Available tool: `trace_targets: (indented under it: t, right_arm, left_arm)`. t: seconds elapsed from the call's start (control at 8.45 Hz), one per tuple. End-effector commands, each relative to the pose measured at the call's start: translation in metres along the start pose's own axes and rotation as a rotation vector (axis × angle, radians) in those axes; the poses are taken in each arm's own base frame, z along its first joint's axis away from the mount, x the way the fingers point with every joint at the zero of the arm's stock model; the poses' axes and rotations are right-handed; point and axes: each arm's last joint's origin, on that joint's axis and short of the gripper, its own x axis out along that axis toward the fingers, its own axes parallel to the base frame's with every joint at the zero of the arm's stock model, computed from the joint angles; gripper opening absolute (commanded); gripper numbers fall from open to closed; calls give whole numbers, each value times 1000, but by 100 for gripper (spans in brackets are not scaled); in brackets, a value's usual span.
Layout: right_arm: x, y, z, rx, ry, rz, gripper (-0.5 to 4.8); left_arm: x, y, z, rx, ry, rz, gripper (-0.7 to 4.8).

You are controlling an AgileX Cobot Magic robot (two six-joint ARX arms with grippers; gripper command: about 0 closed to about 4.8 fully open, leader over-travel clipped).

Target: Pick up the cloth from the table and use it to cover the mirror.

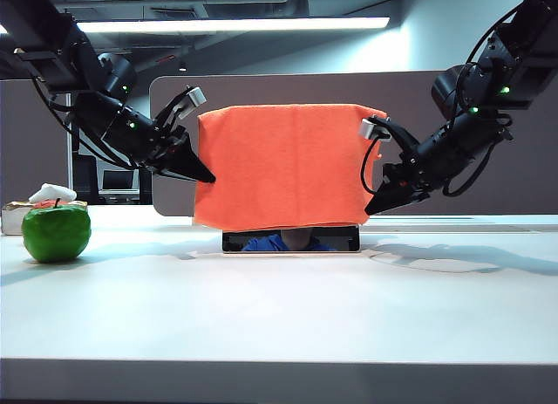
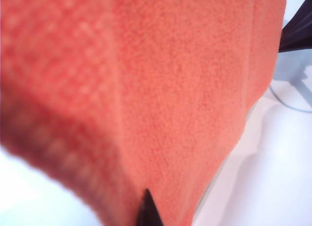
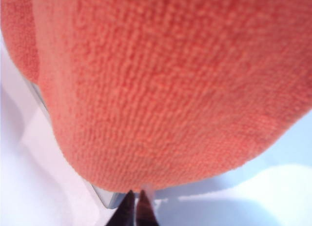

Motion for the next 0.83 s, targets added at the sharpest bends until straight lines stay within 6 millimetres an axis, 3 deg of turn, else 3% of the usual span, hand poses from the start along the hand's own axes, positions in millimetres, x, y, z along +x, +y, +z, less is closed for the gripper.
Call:
trace_targets:
  t: [0.12,0.47,0.59,0.83]
  right_arm:
    - [-1,1,0,11,12,9,15]
    - [-1,4,-2,63,46,31,7]
    - [-3,4,-1,61,44,29,-1]
    - [-3,3,0,53,34,22,-1]
  left_arm:
    - [-1,-1,-1,-21,27,11,20]
    - [9,-10,-1,-29,72,13,20]
    - [15,-8,-11,-54,119,37,20]
    - [16,-7,-11,-48,112,39,21]
